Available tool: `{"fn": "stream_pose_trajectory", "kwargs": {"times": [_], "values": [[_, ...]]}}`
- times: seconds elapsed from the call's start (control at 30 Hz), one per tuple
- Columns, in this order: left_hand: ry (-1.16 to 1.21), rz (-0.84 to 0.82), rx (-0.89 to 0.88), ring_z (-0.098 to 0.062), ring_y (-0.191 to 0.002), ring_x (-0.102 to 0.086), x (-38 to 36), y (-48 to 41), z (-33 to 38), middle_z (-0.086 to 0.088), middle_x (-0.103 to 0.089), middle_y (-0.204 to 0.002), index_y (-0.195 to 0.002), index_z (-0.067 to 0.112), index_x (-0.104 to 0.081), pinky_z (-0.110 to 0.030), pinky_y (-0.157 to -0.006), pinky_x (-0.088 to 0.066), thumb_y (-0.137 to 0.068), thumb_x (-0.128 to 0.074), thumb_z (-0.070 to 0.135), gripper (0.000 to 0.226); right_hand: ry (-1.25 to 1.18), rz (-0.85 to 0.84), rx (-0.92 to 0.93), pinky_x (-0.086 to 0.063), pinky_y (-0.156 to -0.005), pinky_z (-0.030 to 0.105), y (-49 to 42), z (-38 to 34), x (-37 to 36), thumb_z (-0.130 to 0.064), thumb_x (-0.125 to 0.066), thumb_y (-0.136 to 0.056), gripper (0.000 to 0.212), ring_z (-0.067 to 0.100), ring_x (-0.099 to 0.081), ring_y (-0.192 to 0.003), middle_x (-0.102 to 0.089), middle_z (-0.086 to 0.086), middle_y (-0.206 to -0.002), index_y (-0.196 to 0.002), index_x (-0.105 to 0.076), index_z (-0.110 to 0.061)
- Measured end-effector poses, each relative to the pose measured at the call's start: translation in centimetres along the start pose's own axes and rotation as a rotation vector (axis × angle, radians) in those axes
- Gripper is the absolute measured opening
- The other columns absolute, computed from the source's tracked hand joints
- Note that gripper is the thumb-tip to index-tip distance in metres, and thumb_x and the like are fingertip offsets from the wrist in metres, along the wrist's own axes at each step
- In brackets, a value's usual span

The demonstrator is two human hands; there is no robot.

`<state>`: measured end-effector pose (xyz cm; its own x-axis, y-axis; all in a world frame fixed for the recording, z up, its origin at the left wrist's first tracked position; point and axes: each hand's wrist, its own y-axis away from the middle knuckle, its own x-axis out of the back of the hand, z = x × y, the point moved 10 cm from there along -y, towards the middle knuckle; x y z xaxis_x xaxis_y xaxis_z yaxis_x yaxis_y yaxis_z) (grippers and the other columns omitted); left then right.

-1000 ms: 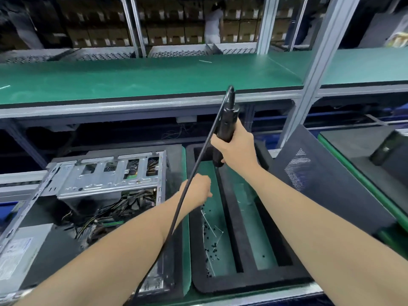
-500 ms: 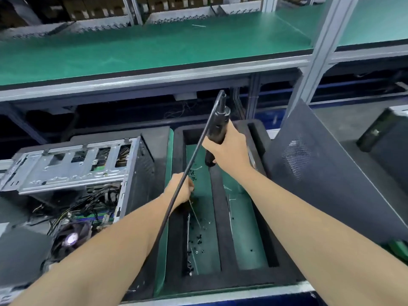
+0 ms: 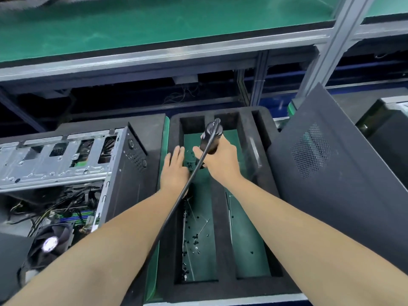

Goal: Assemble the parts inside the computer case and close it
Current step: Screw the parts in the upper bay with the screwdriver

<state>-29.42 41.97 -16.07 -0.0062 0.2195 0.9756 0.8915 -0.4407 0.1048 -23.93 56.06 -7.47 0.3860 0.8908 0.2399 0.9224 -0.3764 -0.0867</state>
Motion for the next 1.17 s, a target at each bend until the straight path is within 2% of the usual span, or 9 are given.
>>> {"fn": "stream_pose_trajectory", "kwargs": {"times": [0.13, 0.5, 0.57, 0.63, 0.7, 0.77, 0.93, 1.0, 1.17], "values": [[-0.235, -0.084, 0.006, -0.036, -0.154, 0.018, -1.8, -1.3, 1.9, -0.017, 0.011, -0.168, -0.150, 0.018, -0.046, -0.052, -0.124, 0.004, -0.103, -0.042, 0.030, 0.049, -0.035, -0.007, -0.049, -0.064, -0.077, 0.041, 0.1, 1.6, 0.2, -0.036, -0.086, -0.081, 0.029, 0.012, -0.073, -0.080, -0.074, -0.014, -0.087, -0.102, -0.065, -0.037], [-0.340, -0.091, -0.045, -0.043, -0.153, 0.004, -3.1, -1.6, 3.0, -0.017, -0.018, -0.166, -0.143, 0.021, -0.054, -0.058, -0.121, -0.001, -0.096, -0.048, 0.038, 0.050, -0.071, 0.025, -0.114, -0.066, -0.077, 0.041, -0.1, 2.7, 1.8, -0.029, -0.086, -0.084, 0.028, 0.014, -0.074, -0.083, -0.076, -0.007, -0.089, -0.105, -0.068, -0.027], [-0.167, -0.028, -0.028, -0.037, -0.154, -0.001, -2.3, -1.6, 2.7, -0.014, -0.027, -0.163, -0.125, 0.019, -0.067, -0.052, -0.123, -0.005, -0.093, -0.057, 0.031, 0.036, -0.079, 0.036, -0.108, -0.066, -0.075, 0.040, 0.1, 2.3, 1.8, -0.028, -0.086, -0.084, 0.027, 0.015, -0.074, -0.082, -0.076, -0.006, -0.087, -0.105, -0.068, -0.025], [0.195, 0.055, 0.040, -0.031, -0.149, -0.013, -0.7, -1.4, 1.5, -0.011, -0.041, -0.152, -0.102, 0.012, -0.075, -0.045, -0.120, -0.020, -0.089, -0.065, 0.022, 0.019, -0.089, 0.050, -0.102, -0.066, -0.077, 0.040, 0.2, 1.7, 2.1, -0.025, -0.085, -0.085, 0.026, 0.017, -0.075, -0.084, -0.076, -0.004, -0.088, -0.105, -0.068, -0.023], [0.569, 0.154, 0.144, -0.033, -0.128, -0.037, 1.3, -1.3, -0.5, -0.012, -0.055, -0.128, -0.089, 0.006, -0.074, -0.042, -0.104, -0.038, -0.087, -0.066, 0.009, 0.009, -0.102, 0.063, -0.092, -0.065, -0.078, 0.043, 0.2, 0.8, 2.4, -0.023, -0.085, -0.085, 0.026, 0.020, -0.074, -0.088, -0.076, -0.001, -0.088, -0.103, -0.067, -0.021], [0.715, 0.206, 0.205, -0.027, -0.105, -0.054, 3.3, -1.5, -2.5, -0.007, -0.062, -0.107, -0.085, 0.009, -0.072, -0.031, -0.086, -0.041, -0.089, -0.064, 0.006, 0.009, -0.116, 0.083, -0.085, -0.065, -0.077, 0.047, 0.0, -0.2, 2.8, -0.024, -0.086, -0.084, 0.027, 0.022, -0.074, -0.087, -0.075, 0.001, -0.087, -0.103, -0.067, -0.021], [1.579, -0.131, 0.480, -0.021, -0.083, -0.070, 3.2, -1.4, -5.5, -0.013, -0.072, -0.100, -0.111, 0.003, -0.058, -0.027, -0.074, -0.052, -0.103, -0.047, 0.011, 0.016, -0.172, 0.143, -0.090, -0.065, -0.075, 0.049, -0.6, -3.8, 3.1, -0.034, -0.087, -0.080, 0.032, 0.018, -0.075, -0.084, -0.075, -0.006, -0.084, -0.101, -0.068, -0.017], [1.786, -0.254, 0.491, -0.024, -0.089, -0.073, 4.0, -0.2, -5.6, -0.015, -0.073, -0.101, -0.117, 0.002, -0.054, -0.028, -0.072, -0.058, -0.104, -0.047, 0.008, 0.017, -0.195, 0.121, -0.051, -0.066, -0.074, 0.048, -0.6, -5.9, 2.7, -0.037, -0.085, -0.079, 0.031, 0.013, -0.076, -0.081, -0.075, -0.014, -0.084, -0.099, -0.068, -0.021], [2.144, -0.283, 0.411, -0.028, -0.094, -0.075, 7.0, 2.0, -6.8, -0.016, -0.075, -0.100, -0.103, 0.008, -0.057, -0.027, -0.066, -0.059, -0.102, -0.051, 0.005, 0.007, -0.285, 0.073, 0.078, -0.066, -0.066, 0.048, 0.2, -11.2, 1.4, -0.050, -0.081, -0.069, 0.046, 0.022, -0.077, -0.082, -0.075, 0.005, -0.092, -0.100, -0.064, -0.021]]}}
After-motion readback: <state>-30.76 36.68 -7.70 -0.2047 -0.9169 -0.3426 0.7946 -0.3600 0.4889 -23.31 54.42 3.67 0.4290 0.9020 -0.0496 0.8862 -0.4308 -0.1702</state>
